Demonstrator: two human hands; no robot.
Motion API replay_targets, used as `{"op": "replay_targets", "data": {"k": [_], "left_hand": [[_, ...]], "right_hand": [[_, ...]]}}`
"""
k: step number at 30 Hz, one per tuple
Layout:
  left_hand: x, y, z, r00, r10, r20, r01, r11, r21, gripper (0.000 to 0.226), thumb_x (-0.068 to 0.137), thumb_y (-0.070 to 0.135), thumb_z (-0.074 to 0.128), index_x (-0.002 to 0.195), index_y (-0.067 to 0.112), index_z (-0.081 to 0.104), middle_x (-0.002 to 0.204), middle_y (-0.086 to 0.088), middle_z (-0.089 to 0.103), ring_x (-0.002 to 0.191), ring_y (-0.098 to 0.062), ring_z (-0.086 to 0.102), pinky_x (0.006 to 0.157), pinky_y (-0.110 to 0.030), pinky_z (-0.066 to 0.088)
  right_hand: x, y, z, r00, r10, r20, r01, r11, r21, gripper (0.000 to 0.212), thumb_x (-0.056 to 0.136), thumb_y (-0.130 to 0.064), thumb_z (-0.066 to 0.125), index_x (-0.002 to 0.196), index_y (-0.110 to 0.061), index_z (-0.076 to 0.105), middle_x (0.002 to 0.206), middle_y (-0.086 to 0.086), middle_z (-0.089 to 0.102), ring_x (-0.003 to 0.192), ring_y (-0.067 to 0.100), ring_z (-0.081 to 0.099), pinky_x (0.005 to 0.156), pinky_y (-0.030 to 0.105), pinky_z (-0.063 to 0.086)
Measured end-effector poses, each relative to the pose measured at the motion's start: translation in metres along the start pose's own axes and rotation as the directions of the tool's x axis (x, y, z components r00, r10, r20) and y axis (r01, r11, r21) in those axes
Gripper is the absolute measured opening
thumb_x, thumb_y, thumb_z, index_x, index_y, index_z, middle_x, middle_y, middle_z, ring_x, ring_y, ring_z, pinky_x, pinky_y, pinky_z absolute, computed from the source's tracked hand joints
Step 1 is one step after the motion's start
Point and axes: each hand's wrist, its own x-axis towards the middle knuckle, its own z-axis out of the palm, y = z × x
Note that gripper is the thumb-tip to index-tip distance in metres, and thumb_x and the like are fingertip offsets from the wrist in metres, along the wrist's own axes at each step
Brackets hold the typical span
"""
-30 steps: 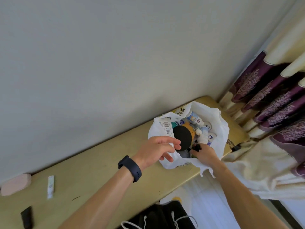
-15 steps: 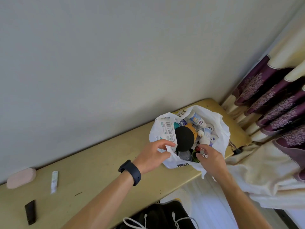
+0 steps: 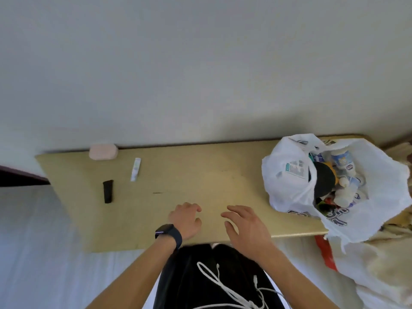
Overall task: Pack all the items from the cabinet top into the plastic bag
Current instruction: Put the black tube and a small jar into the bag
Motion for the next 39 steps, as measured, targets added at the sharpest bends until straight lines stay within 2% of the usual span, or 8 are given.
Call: {"op": "replay_targets", "data": {"k": [8, 13, 19, 24, 29, 33, 36, 39], "left_hand": [[-0.029, -0.151, 0.006, 0.963, -0.269, 0.015, 0.268, 0.951, -0.153, 0.053, 0.092, 0.027, 0.045, 0.145, 0.028, 0.038, 0.147, 0.0, 0.039, 0.13, -0.025, 0.041, 0.103, -0.039, 0.037], [-0.032, -0.241, -0.002, 0.924, -0.381, -0.034, 0.363, 0.901, -0.238, 0.063, 0.091, 0.029, 0.048, 0.151, 0.029, 0.026, 0.159, -0.004, 0.023, 0.141, -0.031, 0.028, 0.112, -0.046, 0.03], [-0.034, -0.311, 0.016, 0.915, -0.373, 0.155, 0.399, 0.895, -0.198, 0.087, 0.093, 0.029, 0.05, 0.152, 0.044, -0.012, 0.16, 0.008, -0.027, 0.149, -0.031, -0.015, 0.117, -0.061, -0.003], [-0.038, -0.32, 0.025, 0.935, -0.332, 0.129, 0.352, 0.914, -0.202, 0.089, 0.092, 0.031, 0.051, 0.15, 0.046, -0.015, 0.158, 0.01, -0.03, 0.148, -0.031, -0.018, 0.117, -0.06, -0.005], [-0.028, -0.332, 0.008, 0.943, -0.331, 0.033, 0.326, 0.903, -0.28, 0.072, 0.088, 0.039, 0.051, 0.15, 0.043, 0.016, 0.161, 0.007, 0.006, 0.142, -0.031, 0.018, 0.113, -0.049, 0.024], [-0.003, -0.333, -0.021, 0.895, -0.442, -0.066, 0.356, 0.796, -0.49, 0.059, 0.089, 0.043, 0.053, 0.141, 0.026, 0.032, 0.14, -0.001, 0.04, 0.123, -0.025, 0.044, 0.097, -0.041, 0.043], [0.019, -0.333, -0.035, 0.853, -0.52, -0.045, 0.395, 0.699, -0.596, 0.064, 0.087, 0.049, 0.055, 0.14, 0.019, 0.035, 0.138, -0.002, 0.043, 0.124, -0.025, 0.046, 0.095, -0.043, 0.046], [0.035, -0.33, -0.042, 0.844, -0.534, -0.054, 0.42, 0.719, -0.554, 0.056, 0.083, 0.057, 0.055, 0.121, 0.018, 0.045, 0.122, -0.003, 0.048, 0.112, -0.027, 0.051, 0.089, -0.044, 0.048]], "right_hand": [[0.095, -0.105, 0.079, 0.853, -0.116, 0.509, 0.237, 0.955, -0.179, 0.042, 0.101, -0.035, 0.037, 0.141, -0.034, 0.047, 0.152, -0.007, 0.041, 0.142, 0.019, 0.028, 0.115, 0.035, 0.03], [0.169, -0.176, 0.122, 0.825, -0.154, 0.544, 0.324, 0.918, -0.231, 0.048, 0.098, -0.031, 0.042, 0.146, -0.031, 0.041, 0.154, -0.001, 0.037, 0.141, 0.023, 0.027, 0.112, 0.038, 0.034], [0.252, -0.233, 0.17, 0.812, -0.134, 0.568, 0.445, 0.771, -0.455, 0.069, 0.092, -0.013, 0.047, 0.152, -0.034, 0.02, 0.164, 0.001, 0.004, 0.148, 0.029, 0.011, 0.114, 0.039, 0.029], [0.274, -0.242, 0.204, 0.828, -0.146, 0.541, 0.488, 0.662, -0.569, 0.063, 0.089, -0.009, 0.05, 0.146, -0.029, 0.032, 0.16, 0.004, 0.013, 0.149, 0.028, 0.009, 0.112, 0.039, 0.031], [0.235, -0.226, 0.214, 0.881, -0.018, 0.472, 0.355, 0.685, -0.636, 0.041, 0.093, -0.011, 0.051, 0.133, -0.021, 0.048, 0.137, 0.007, 0.04, 0.125, 0.032, 0.04, 0.088, 0.035, 0.049], [0.191, -0.198, 0.213, 0.872, 0.134, 0.471, 0.149, 0.844, -0.515, 0.036, 0.095, -0.015, 0.047, 0.129, -0.025, 0.045, 0.125, 0.005, 0.043, 0.109, 0.028, 0.054, 0.075, 0.037, 0.049], [0.155, -0.19, 0.202, 0.832, 0.274, 0.483, -0.206, 0.96, -0.189, 0.028, 0.099, -0.026, 0.048, 0.126, -0.02, 0.046, 0.119, 0.006, 0.056, 0.099, 0.028, 0.061, 0.075, 0.035, 0.045], [0.118, -0.197, 0.179, 0.812, 0.374, 0.448, -0.486, 0.858, 0.165, 0.02, 0.098, -0.03, 0.054, 0.117, -0.024, 0.052, 0.106, -0.003, 0.066, 0.085, 0.016, 0.064, 0.074, 0.035, 0.052]]}}
